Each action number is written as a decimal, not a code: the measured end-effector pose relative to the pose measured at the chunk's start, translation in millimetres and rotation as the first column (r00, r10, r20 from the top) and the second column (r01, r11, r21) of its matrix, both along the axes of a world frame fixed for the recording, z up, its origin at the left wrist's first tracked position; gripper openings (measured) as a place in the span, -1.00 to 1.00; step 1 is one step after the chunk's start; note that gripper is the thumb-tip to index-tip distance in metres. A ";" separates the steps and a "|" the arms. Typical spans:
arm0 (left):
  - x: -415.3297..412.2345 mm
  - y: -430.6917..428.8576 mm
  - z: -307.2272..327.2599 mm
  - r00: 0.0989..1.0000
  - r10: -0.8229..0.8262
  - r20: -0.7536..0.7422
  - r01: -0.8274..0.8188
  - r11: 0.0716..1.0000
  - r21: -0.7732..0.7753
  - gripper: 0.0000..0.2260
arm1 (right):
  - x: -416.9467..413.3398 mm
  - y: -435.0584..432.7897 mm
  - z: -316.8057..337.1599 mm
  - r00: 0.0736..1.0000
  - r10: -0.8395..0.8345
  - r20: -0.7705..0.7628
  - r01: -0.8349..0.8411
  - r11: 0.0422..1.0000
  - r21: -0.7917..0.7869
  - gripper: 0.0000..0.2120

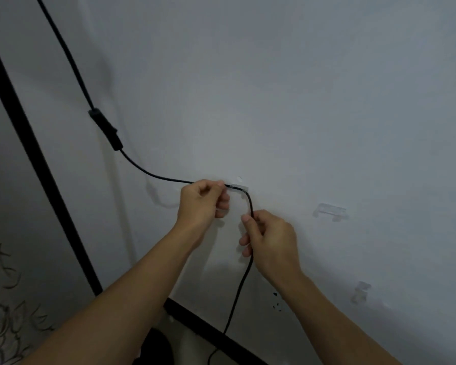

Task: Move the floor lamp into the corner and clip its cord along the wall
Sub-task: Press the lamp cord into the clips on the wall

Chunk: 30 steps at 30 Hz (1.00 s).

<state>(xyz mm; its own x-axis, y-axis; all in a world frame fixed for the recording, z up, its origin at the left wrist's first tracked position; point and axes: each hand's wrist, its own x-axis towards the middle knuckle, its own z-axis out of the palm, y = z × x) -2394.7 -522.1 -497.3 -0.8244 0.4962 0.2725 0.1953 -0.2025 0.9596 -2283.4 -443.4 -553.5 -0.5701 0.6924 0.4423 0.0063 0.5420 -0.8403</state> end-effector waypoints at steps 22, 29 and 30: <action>46.4 14.1 -32.1 0.559 -0.009 -0.829 -0.040 0.998 -0.039 -0.85 | 121.9 9.4 13.2 0.985 -0.112 0.130 0.101 0.991 0.085 -0.96; 60.7 25.6 -34.8 0.574 0.022 -0.819 0.016 0.999 0.038 -0.81 | 125.6 18.5 38.9 0.956 -0.270 0.114 0.242 0.947 0.211 -0.88; 61.8 27.2 -32.8 0.578 0.021 -0.816 0.019 0.999 0.039 -0.79 | 124.9 19.6 42.2 0.949 -0.289 0.126 0.256 0.940 0.228 -0.87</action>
<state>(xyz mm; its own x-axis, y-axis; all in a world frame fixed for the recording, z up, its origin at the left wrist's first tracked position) -2332.9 -494.9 -530.0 -0.2450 0.4680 0.8491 0.8920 -0.2344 0.3866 -2158.5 -423.8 -511.3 -0.4456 0.7339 0.5127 0.2997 0.6619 -0.6870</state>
